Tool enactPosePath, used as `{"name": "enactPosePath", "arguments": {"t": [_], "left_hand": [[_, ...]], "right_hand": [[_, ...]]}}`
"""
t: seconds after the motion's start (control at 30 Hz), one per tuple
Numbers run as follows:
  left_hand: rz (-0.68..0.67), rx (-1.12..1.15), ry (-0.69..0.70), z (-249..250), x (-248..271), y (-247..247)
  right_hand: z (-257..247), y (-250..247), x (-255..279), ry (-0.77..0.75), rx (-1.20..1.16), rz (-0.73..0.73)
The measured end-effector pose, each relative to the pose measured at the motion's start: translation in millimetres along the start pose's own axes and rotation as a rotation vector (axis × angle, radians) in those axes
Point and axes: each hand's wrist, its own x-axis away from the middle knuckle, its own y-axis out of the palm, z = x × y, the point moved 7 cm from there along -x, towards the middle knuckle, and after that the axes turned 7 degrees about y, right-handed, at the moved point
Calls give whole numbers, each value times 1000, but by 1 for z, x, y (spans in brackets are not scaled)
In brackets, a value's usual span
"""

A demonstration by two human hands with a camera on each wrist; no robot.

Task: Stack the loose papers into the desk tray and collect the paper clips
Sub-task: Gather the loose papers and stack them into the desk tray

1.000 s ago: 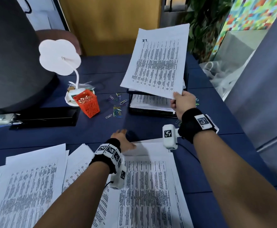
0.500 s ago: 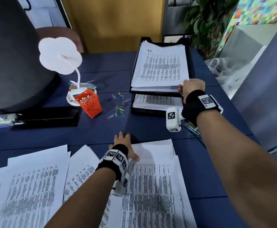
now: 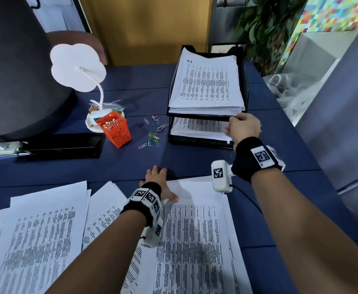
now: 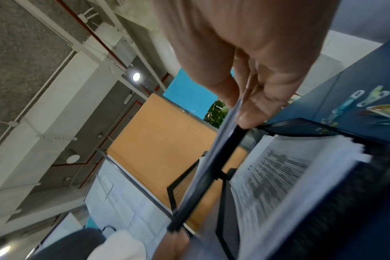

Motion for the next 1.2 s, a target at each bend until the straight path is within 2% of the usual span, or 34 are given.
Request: {"name": "enactPosePath", "arguments": {"t": [0.2,0.3,0.4,0.57,0.8,0.9,0.97,1.07,1.2], "left_hand": [[107,193,70,-12,13,-3],[129,166,45,-21,23,-5],[113,72,-17,-31,36,-3],[122,16,-25,-32,47,7],[117,-20,-2,-23,55,13],[106,-9,28,-17,61,13],[98,91,67,-10,64,16],[136,358,114,-2,69,18],[379,737,112,-5,80,5]], "right_hand": [[81,-20,18,21,329,-97],[116,-35,28,58,483,-119],[130,-54,51,74,730,-122],[147,-64,76,63,1007,-259],[157,-58,91,-53,1176,-313],[159,-59,90,-67,1175,-317],[159,-60,89,-74,1173,-316],[162,-61,89,-55,1150,-320],[161,-70,88,-21,1021,-308]]}}
